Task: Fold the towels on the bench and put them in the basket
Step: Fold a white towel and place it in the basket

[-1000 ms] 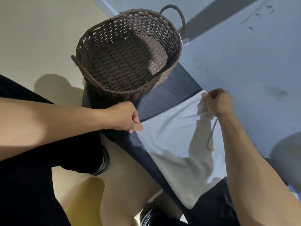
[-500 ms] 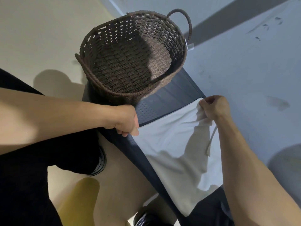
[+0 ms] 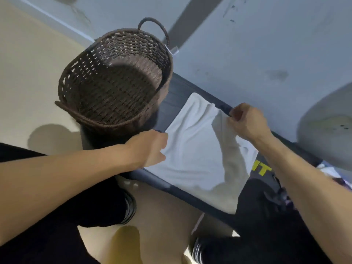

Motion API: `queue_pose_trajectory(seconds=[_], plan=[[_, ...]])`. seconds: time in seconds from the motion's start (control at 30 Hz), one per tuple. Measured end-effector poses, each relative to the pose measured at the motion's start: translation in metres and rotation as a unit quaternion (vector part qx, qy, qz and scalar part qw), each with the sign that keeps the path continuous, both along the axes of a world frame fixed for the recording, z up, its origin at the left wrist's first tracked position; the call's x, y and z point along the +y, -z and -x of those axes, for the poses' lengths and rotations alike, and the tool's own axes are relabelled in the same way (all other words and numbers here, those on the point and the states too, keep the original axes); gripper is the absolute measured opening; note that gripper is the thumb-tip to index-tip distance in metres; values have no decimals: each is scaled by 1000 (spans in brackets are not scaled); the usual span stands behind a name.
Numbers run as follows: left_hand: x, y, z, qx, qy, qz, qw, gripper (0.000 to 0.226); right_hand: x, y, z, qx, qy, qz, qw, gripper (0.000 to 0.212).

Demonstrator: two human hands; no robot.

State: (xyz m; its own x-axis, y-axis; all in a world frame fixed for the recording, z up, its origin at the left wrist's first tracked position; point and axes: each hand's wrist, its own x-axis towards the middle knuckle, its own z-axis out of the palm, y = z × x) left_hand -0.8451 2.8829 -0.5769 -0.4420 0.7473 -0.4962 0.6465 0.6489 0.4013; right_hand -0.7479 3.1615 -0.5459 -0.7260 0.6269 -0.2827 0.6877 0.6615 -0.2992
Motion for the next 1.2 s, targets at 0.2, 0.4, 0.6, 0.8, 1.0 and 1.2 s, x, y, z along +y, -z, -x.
queue_pose_trajectory(seconds=[0.2, 0.4, 0.6, 0.8, 1.0, 1.2], plan=[[11, 12, -3, -17, 70, 21, 997, 39, -55, -19, -95, -328, -14, 94, 940, 37], [20, 3, -10, -23, 37, 40, 998, 46, -94, 11, -150, -155, 122, 70, 978, 26], [17, 2, -18, 1, 30, 32, 999, 54, -93, 26, -180, -77, 283, 181, 939, 29], [18, 0, -22, 23, 39, 47, 998, 53, -95, 29, -197, -87, 280, 193, 936, 31], [17, 0, -29, 73, 17, 84, 994, 52, -86, 25, -201, -93, 262, 202, 939, 29], [13, 9, -19, 76, -129, 62, 987, 30, -75, 15, -196, -176, 229, 246, 925, 26]])
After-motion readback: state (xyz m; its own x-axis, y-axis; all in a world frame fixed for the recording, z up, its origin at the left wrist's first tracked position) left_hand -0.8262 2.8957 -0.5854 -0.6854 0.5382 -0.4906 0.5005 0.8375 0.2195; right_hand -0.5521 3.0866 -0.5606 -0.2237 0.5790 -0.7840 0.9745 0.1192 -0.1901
